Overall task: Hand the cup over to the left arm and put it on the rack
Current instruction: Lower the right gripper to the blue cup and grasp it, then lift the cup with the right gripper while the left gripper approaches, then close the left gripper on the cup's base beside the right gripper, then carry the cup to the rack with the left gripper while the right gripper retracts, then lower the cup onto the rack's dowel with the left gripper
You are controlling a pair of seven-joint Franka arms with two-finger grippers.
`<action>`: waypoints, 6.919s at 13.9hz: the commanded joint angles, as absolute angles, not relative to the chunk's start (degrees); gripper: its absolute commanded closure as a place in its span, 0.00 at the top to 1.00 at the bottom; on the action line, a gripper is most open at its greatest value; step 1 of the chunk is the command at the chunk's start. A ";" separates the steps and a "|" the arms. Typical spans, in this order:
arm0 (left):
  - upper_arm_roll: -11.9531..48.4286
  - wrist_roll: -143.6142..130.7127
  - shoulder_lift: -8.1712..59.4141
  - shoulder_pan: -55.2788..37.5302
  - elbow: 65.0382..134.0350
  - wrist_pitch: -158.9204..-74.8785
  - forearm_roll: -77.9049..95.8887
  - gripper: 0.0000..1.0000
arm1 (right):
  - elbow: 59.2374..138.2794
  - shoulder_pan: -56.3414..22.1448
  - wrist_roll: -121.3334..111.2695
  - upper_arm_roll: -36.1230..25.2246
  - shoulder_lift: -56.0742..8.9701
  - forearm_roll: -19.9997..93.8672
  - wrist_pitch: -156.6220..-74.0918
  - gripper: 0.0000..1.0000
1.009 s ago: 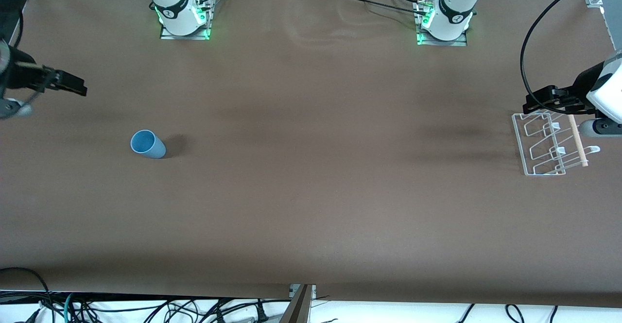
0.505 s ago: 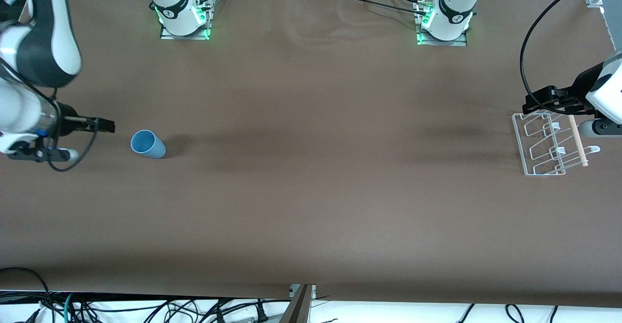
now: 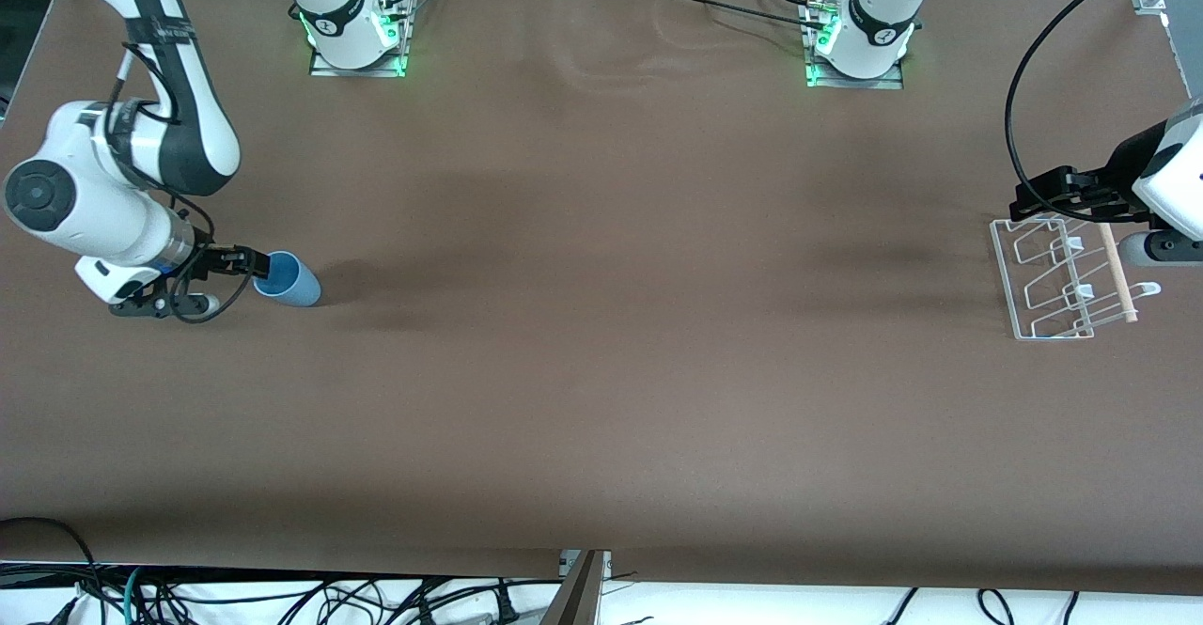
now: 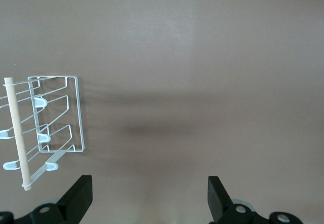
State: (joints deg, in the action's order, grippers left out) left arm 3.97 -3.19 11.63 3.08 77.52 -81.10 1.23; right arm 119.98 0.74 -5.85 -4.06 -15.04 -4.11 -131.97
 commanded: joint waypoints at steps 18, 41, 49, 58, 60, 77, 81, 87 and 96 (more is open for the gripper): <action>4.31 -3.25 13.00 2.72 75.85 -80.33 4.74 1.00 | 107.07 0.10 -1.58 -3.52 -18.81 9.84 -109.21 0.00; 17.92 73.82 16.35 -5.45 87.17 -111.33 17.76 1.00 | 86.40 -32.42 8.70 -2.29 -32.17 76.00 -119.25 0.00; 20.65 71.29 15.12 -8.08 94.03 -122.85 14.06 1.00 | 84.38 -35.68 8.96 -2.29 -32.17 83.22 -123.40 0.00; 21.09 66.71 15.73 -8.96 95.63 -125.16 13.97 0.57 | 82.88 -36.30 8.96 -2.29 -31.90 84.64 -123.22 0.00; 21.18 65.31 15.82 -8.96 95.54 -124.98 13.97 0.00 | 82.88 -36.39 8.96 -2.29 -31.90 84.64 -123.31 0.00; 11.36 72.41 15.29 -2.55 92.11 -108.30 11.71 0.00 | 83.84 -35.33 8.09 -4.83 -27.96 72.55 -118.33 1.00; 9.84 73.13 15.38 1.92 91.75 -100.39 -7.06 0.00 | 83.76 -35.33 7.83 -15.00 -26.11 55.70 -97.18 1.00; 9.84 73.30 15.56 5.18 94.91 -86.52 -40.12 0.00 | 84.11 -35.42 7.47 -22.32 -20.84 20.20 -80.52 1.00; 9.93 69.98 7.57 9.83 123.54 -90.42 -69.84 0.00 | 80.24 -33.68 -12.30 -33.93 -15.31 3.61 -81.21 1.00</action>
